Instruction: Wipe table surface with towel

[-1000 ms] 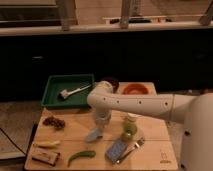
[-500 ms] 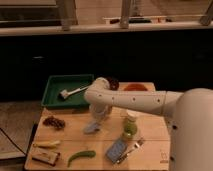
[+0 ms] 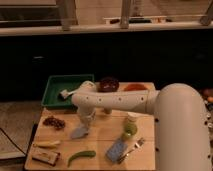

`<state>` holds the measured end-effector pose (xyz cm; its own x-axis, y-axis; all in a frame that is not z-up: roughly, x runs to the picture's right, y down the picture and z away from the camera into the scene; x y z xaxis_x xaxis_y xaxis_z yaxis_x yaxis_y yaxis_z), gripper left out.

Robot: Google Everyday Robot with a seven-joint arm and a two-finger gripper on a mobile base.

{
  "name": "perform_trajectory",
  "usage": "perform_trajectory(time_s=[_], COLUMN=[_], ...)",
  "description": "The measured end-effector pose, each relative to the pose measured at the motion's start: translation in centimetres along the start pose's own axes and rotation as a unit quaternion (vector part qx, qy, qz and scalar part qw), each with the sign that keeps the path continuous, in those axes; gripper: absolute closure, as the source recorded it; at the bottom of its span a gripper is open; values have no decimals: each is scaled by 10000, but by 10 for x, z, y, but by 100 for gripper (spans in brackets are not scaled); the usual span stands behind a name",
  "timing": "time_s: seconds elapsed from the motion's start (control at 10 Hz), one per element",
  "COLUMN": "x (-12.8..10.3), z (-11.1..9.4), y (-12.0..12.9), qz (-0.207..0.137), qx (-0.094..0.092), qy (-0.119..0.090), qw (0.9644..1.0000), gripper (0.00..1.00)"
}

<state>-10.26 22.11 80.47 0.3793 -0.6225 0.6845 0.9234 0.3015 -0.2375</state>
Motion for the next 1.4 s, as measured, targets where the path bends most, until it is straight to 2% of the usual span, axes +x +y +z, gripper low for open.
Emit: perform_trajectory(time_s=[0.2,0.4,0.5,0.6,0.8,1.0,1.1,1.4], x=[-10,-5,5,12,34,48,53,42], z=[2,1,-1,-2,-8,-12,-13,-3], y=[15,40,62,74,88,84,72,38], qz=[-96,20,183,312,607,720,714,428], qx=[-108,-189,-253,-284,-336,-343,-341,-356], qy=[-50,-47,-9,29,174,290,350,287], qw=[9999,9998,9995,9991,9974,9964,9962,9980], gripper=[99,99,99,99,99,99,99,99])
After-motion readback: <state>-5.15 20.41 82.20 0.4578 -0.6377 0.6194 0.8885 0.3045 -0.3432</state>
